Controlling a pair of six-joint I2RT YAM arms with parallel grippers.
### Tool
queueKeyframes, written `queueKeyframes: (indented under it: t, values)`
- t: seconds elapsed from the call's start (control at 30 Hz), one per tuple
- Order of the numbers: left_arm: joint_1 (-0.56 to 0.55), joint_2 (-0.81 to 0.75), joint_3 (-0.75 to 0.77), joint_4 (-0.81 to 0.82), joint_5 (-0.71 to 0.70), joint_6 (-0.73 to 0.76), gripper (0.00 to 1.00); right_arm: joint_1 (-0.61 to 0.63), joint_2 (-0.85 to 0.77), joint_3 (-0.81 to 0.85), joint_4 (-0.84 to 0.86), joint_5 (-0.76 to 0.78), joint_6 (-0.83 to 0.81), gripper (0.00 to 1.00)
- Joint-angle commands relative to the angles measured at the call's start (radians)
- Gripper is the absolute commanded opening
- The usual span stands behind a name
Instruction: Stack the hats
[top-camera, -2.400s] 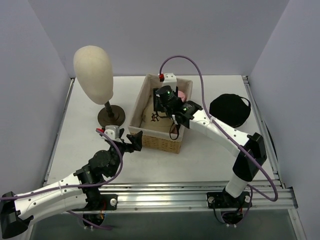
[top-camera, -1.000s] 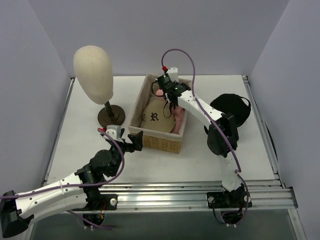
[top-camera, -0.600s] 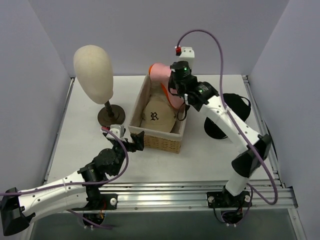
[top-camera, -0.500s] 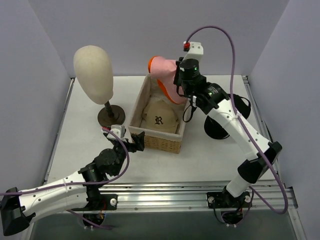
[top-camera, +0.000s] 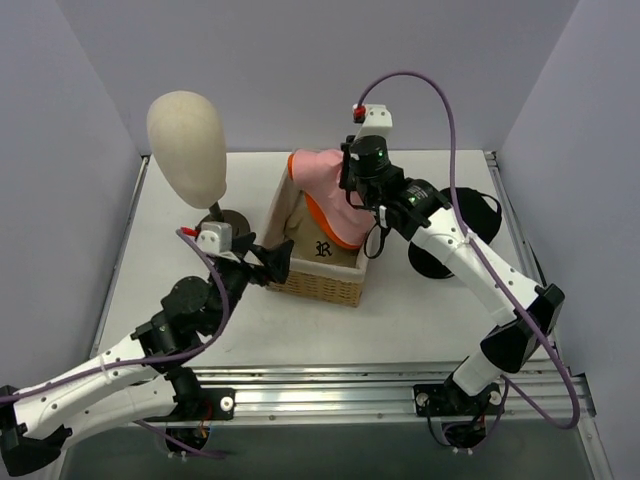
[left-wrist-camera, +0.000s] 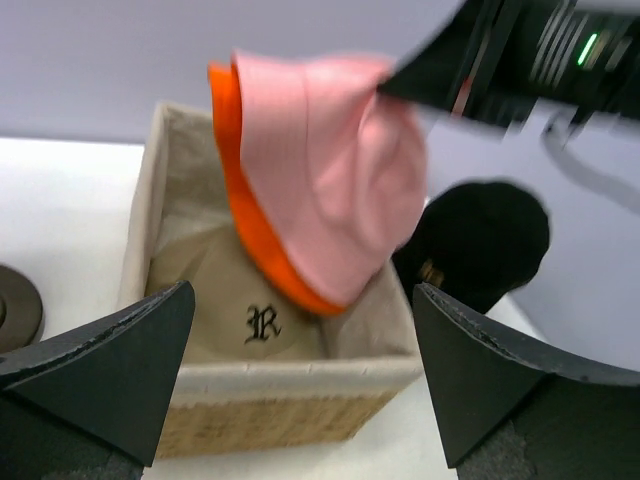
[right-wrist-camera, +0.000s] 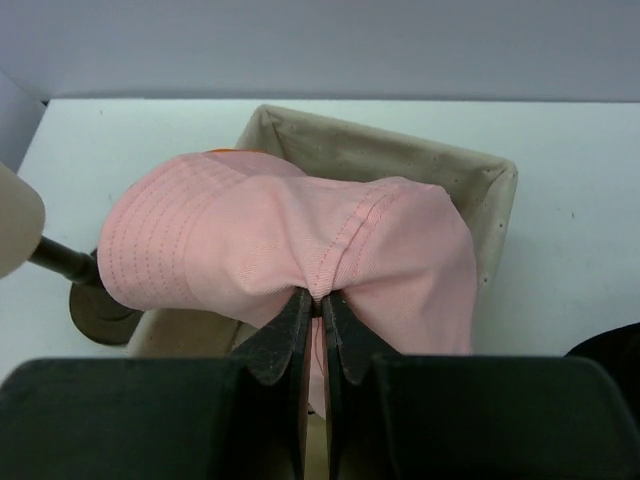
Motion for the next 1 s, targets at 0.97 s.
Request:
queueKeyframes:
  t: [0.97]
  values:
    - [0.591, 0.464, 0.577, -0.078, 1.106, -0.241, 0.97, -0.146, -0.249, -0.222, 0.221, -0.428, 0.002, 0.00]
